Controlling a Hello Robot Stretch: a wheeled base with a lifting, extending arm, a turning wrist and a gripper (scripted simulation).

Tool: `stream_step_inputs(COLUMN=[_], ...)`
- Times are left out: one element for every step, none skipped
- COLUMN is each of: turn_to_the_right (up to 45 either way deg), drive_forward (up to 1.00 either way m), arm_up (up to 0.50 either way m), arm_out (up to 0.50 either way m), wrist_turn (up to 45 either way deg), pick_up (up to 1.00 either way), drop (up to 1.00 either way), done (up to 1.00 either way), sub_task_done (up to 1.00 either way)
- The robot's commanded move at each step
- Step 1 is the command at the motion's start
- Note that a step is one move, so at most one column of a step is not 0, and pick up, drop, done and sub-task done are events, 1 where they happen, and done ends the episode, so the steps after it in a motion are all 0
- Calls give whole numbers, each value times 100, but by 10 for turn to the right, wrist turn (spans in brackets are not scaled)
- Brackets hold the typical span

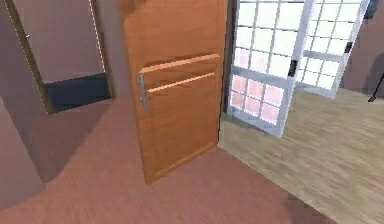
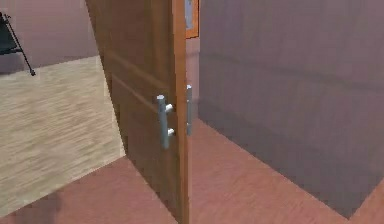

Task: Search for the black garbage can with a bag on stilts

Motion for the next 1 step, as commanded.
stream_step_inputs(turn_to_the_right=[120], drive_forward=[0], arm_up=[0], arm_out=[0], wrist_turn=[0], pick_up=[0], drop=[0], done=[0], sub_task_done=[0])
